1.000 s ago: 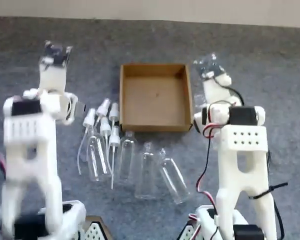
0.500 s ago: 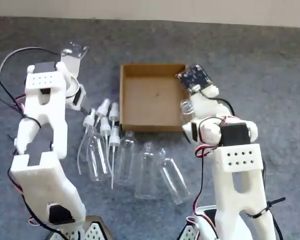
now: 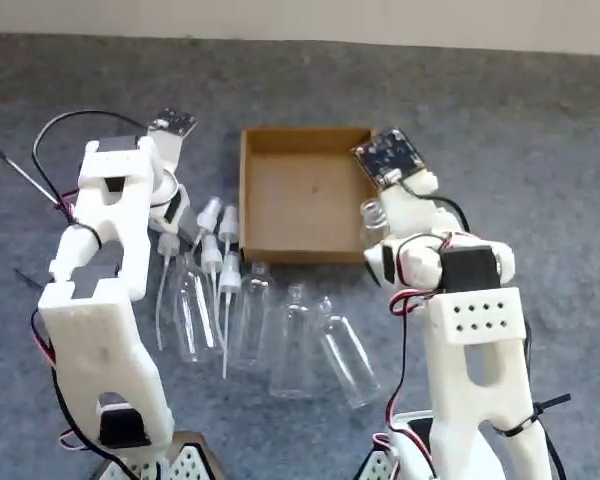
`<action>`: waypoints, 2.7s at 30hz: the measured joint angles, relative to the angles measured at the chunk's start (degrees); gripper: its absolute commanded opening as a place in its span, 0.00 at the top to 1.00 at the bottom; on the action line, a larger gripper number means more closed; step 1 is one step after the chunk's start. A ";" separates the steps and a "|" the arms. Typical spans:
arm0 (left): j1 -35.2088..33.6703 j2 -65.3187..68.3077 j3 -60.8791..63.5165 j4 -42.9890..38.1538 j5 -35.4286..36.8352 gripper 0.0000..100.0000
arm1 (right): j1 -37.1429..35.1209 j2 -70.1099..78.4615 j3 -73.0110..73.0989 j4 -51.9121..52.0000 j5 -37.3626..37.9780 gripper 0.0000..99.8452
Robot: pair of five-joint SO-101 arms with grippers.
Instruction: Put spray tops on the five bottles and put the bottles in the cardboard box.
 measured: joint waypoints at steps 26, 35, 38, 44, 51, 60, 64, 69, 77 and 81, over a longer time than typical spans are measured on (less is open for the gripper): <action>-3.69 0.97 -38.07 24.09 -0.18 0.96 | -2.11 0.00 0.00 0.00 0.00 1.00; -8.09 -6.07 -46.95 29.27 4.22 0.96 | -10.02 0.00 0.00 0.00 0.00 1.00; -8.09 -15.47 -39.47 29.54 4.22 0.96 | -10.02 0.00 0.00 0.00 0.00 1.00; -6.42 -39.74 -22.24 29.71 4.22 0.96 | -13.54 0.00 0.00 -2.20 -0.18 1.00; 3.87 -61.10 -13.80 29.01 11.60 0.96 | -25.05 0.00 2.46 -14.77 -13.80 1.00; 12.84 -72.26 -13.54 19.78 21.27 0.96 | -27.78 -8.35 16.44 -28.66 -17.05 1.00; 19.34 -71.74 -13.54 13.27 24.53 0.96 | -27.78 -20.84 27.52 -34.81 -17.14 1.00; 28.57 -72.09 -11.87 4.66 26.46 0.96 | -27.78 -32.53 38.07 -35.69 -18.11 1.00; 38.33 -71.74 4.22 -12.57 26.64 0.97 | -27.78 -37.19 40.88 -35.69 -21.98 1.00; 38.95 -71.82 7.38 -15.82 26.90 0.97 | -27.78 -38.86 40.88 -35.69 -21.98 1.00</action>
